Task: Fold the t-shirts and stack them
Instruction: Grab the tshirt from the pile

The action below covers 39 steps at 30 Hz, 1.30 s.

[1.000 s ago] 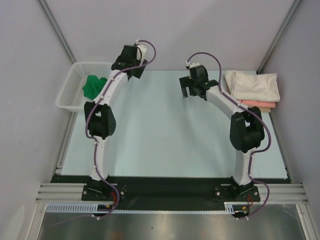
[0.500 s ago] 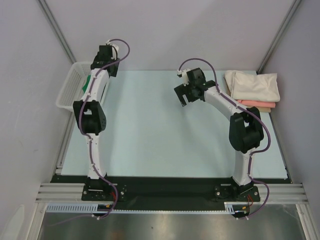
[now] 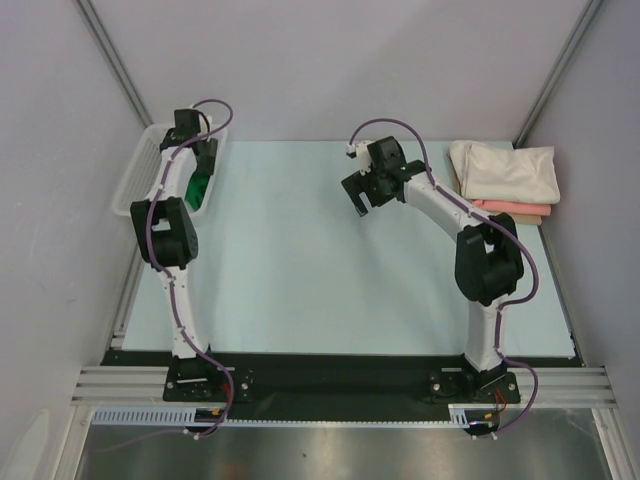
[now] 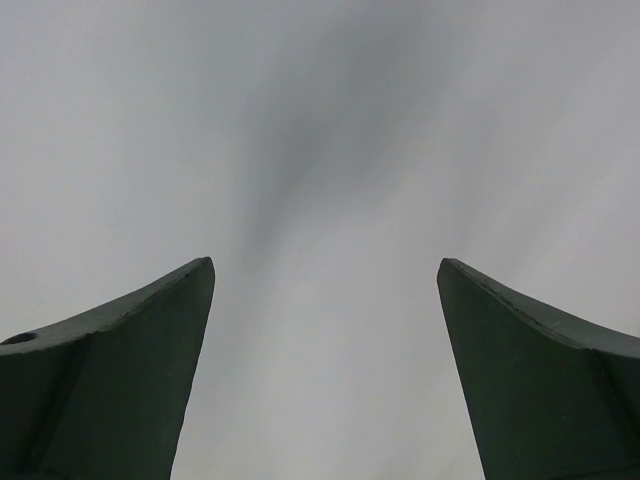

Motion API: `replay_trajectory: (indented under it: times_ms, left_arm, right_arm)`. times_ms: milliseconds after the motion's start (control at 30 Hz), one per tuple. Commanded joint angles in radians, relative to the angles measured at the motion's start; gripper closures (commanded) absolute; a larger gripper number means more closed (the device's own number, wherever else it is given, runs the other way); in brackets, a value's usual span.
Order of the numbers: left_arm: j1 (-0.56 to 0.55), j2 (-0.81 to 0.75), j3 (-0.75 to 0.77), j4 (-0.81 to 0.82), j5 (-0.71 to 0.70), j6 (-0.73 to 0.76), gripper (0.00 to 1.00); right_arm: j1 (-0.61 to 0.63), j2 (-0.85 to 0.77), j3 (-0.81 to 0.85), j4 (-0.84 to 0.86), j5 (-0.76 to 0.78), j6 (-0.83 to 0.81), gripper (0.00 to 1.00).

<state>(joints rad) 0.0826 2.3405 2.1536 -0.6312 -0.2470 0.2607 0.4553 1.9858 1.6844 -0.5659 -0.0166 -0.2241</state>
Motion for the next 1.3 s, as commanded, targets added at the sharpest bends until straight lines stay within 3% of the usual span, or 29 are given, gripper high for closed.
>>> replay_trajectory:
  times_ms: [0, 333, 600, 633, 667, 733, 767, 800, 1267]
  left_arm:
    - [0.003, -0.053, -0.012, -0.012, 0.096, -0.023, 0.25]
    - [0.019, 0.003, 0.025, -0.024, 0.120, -0.031, 0.25]
    - [0.025, 0.028, 0.034, -0.001, 0.055, -0.006, 0.39]
    - [0.025, 0.029, 0.032, 0.001, 0.051, -0.006, 0.43]
    - [0.025, 0.028, 0.028, 0.001, 0.040, -0.003, 0.57]
    - [0.025, 0.022, 0.025, 0.011, 0.029, -0.006, 0.74]
    - [0.023, 0.017, 0.019, 0.014, 0.014, -0.008, 0.91]
    - [0.022, 0.013, 0.015, 0.021, 0.005, -0.008, 0.99]
    - [-0.049, -0.047, 0.035, 0.090, -0.060, -0.052, 1.00]
  right_arm:
    - [0.006, 0.025, 0.072, -0.003, -0.016, -0.017, 0.00]
    - [0.006, 0.025, 0.057, -0.006, -0.013, -0.029, 0.00]
    - [0.011, 0.024, 0.037, 0.004, -0.011, -0.037, 0.00]
    - [0.013, 0.027, 0.040, 0.004, -0.013, -0.038, 0.00]
    - [0.011, 0.028, 0.041, 0.008, -0.010, -0.040, 0.00]
    - [0.011, 0.038, 0.046, 0.006, -0.009, -0.040, 0.00]
    - [0.013, 0.041, 0.047, 0.009, -0.009, -0.040, 0.00]
    - [0.011, 0.041, 0.049, 0.009, -0.009, -0.038, 0.00]
    - [0.013, 0.044, 0.097, 0.037, 0.044, -0.083, 0.00]
